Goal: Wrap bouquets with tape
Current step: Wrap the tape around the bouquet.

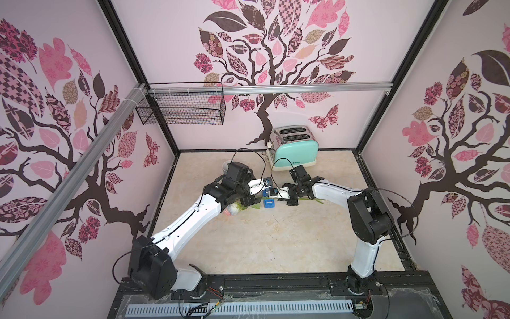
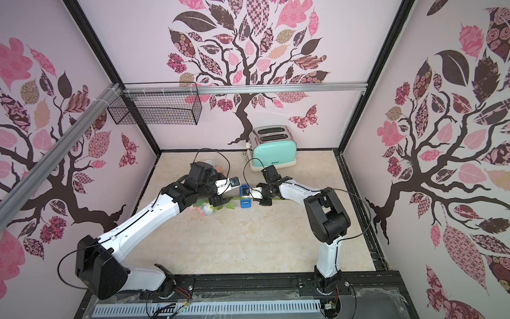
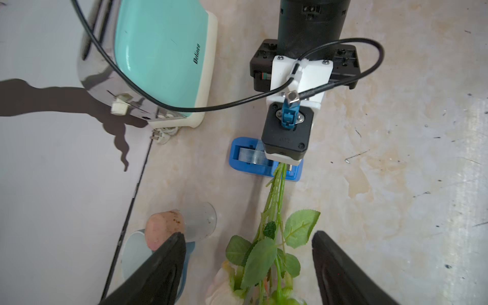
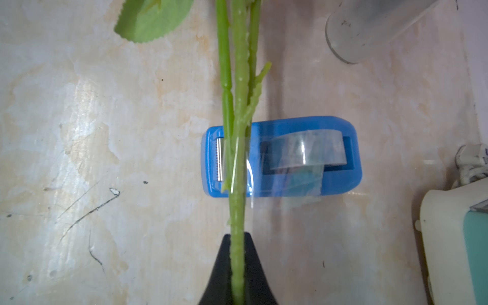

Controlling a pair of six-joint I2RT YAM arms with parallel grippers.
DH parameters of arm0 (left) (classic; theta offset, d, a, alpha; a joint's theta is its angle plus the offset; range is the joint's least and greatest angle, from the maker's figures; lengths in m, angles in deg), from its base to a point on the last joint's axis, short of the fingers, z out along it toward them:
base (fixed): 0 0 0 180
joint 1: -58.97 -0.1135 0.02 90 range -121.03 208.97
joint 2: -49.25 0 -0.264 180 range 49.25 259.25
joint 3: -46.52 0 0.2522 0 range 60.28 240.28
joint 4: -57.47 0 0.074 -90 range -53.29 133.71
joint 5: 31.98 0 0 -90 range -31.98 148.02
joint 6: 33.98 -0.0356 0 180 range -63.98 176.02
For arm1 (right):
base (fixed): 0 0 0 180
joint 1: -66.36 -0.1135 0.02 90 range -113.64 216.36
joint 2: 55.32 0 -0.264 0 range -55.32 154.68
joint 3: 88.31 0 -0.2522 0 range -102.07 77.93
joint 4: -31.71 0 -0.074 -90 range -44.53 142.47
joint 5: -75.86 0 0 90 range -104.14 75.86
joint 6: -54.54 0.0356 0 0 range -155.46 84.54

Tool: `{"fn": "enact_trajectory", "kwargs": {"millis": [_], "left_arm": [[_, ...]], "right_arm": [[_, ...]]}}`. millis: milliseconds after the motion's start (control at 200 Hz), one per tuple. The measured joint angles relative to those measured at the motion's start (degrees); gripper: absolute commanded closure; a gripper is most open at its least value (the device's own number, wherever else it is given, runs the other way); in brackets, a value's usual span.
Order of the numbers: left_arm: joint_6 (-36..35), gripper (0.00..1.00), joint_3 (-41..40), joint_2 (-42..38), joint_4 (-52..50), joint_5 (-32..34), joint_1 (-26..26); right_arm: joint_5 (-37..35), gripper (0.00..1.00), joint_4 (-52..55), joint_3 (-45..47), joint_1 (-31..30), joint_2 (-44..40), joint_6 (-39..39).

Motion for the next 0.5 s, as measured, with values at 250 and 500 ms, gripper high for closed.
{"fn": "enact_trajectory", "kwargs": {"millis": [250, 500], "left_arm": [[0.4, 0.29, 6.5, 7.2, -6.8, -1.3, 0.0], [0.7, 0.32, 17.7, 16.0, -15.6, -2.4, 0.0]], "right_arm": [[-2.1, 1.0, -11.6, 8.5, -1.2, -4.5, -1.2], [-6.7, 1.0, -22.8, 14.2, -2.3, -6.4, -4.2]]}}
